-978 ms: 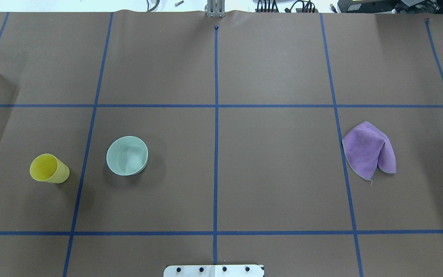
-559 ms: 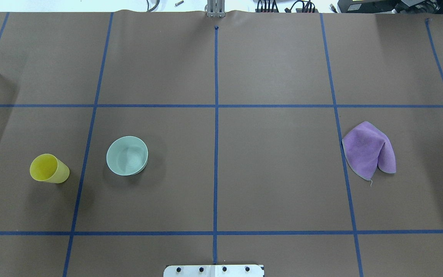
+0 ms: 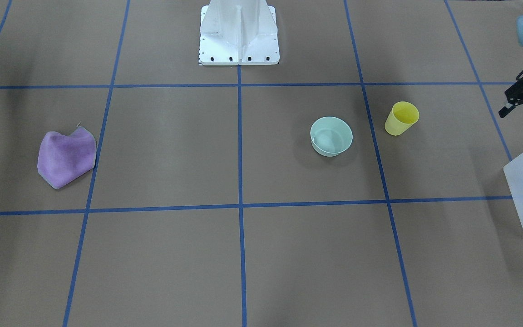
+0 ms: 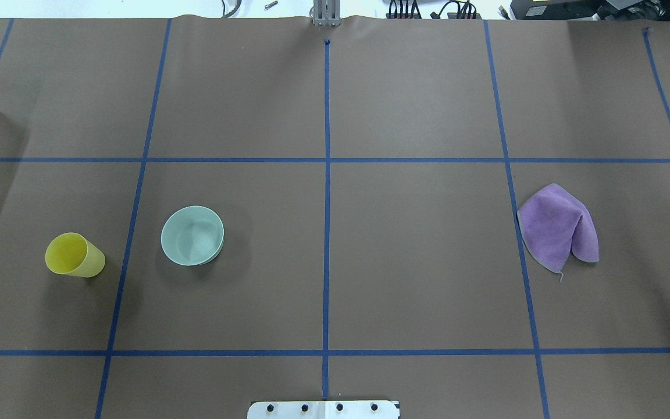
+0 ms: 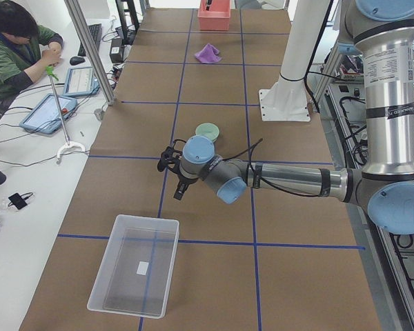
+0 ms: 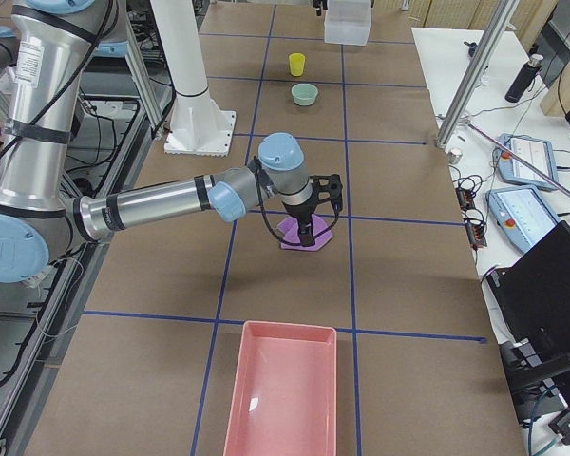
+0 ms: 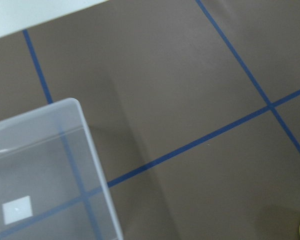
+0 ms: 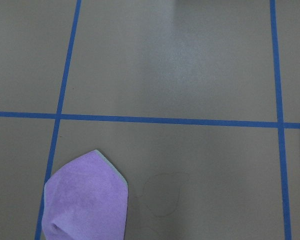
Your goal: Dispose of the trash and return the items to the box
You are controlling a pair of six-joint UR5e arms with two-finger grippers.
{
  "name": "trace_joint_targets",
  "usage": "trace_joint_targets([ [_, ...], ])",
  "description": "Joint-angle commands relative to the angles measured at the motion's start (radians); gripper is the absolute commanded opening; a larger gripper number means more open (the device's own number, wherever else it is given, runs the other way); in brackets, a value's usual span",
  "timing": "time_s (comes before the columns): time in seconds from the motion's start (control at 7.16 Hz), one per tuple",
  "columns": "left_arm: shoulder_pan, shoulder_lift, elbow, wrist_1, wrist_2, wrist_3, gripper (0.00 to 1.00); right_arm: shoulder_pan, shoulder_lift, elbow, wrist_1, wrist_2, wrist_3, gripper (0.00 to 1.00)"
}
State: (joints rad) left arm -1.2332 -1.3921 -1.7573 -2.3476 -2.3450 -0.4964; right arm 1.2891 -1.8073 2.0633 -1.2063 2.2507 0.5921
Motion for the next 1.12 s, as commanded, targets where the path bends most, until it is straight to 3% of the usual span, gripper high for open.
trace_joint_targets([
  [0.0,0.2,0.04,-0.029,-0.11,0.108,-0.264,0.99,-0.109,-0.001,0.024,0.001,-0.115,0.115,1.0],
  [0.28,0.325,0.048,-0.079,-0.11,0.198,-0.422,0.99,-0.19,-0.001,0.026,0.002,-0.21,0.181,1.0],
  [0.56,0.443,0.03,-0.08,-0.11,0.307,-0.499,0.97,-0.224,-0.001,0.023,0.002,-0.241,0.186,1.0],
  [0.7,0.472,0.03,-0.08,-0.11,0.32,-0.499,0.83,-0.234,-0.001,0.021,0.001,-0.244,0.186,1.0],
  [0.98,0.506,0.03,-0.074,-0.11,0.334,-0.498,0.19,-0.26,0.0,0.018,0.001,-0.246,0.186,1.0],
])
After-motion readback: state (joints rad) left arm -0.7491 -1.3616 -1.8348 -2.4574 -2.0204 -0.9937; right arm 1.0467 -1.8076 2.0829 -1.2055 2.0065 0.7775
